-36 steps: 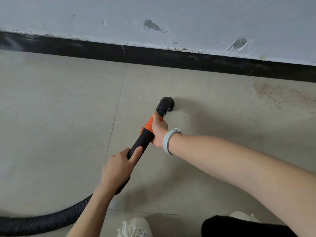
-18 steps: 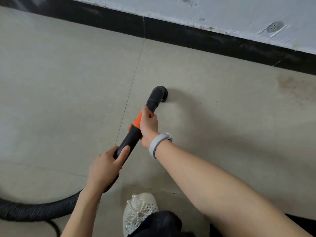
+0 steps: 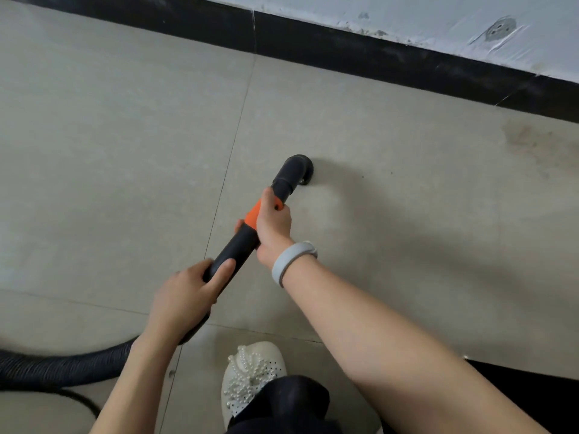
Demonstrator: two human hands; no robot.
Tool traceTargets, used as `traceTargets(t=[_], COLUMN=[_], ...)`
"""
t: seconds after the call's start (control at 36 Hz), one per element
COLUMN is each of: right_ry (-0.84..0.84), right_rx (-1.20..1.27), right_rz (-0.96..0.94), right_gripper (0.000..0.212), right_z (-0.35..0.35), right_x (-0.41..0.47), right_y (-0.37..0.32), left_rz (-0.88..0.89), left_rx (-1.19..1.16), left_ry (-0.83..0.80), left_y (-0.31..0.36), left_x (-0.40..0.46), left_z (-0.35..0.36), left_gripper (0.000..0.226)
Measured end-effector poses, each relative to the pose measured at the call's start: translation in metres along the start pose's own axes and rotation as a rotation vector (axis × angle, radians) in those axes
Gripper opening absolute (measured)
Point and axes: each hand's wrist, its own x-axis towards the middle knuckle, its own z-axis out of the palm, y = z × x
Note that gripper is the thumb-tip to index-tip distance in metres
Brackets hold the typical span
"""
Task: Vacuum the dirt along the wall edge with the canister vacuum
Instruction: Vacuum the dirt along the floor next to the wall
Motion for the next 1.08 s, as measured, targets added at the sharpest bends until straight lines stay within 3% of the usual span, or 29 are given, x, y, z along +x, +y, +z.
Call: traceTargets(t=[0.22, 0.78, 1.08], right_ry=[0.021, -0.048, -0.055], right_rx=[-0.006, 0.019, 0.067], right_rz=[-0.012, 0.067, 0.042], right_gripper=[0.046, 0.038, 0.042], right_z=[-0.010, -0.015, -0.028], right_x=[0.011, -0.033, -0.022], right_y=[-0.035, 0.065, 0.048], left_rz=[0.038, -0.025, 0.037], left_rx=[0.044, 0.028, 0.070], left_ry=[-0.021, -0.072, -0.070], left_y=[0.034, -0.046, -0.028], left_x=[0.023, -0.050, -0.037], left_z=[0.000, -0.004, 0.004], left_gripper=[0.054, 0.040, 0.046])
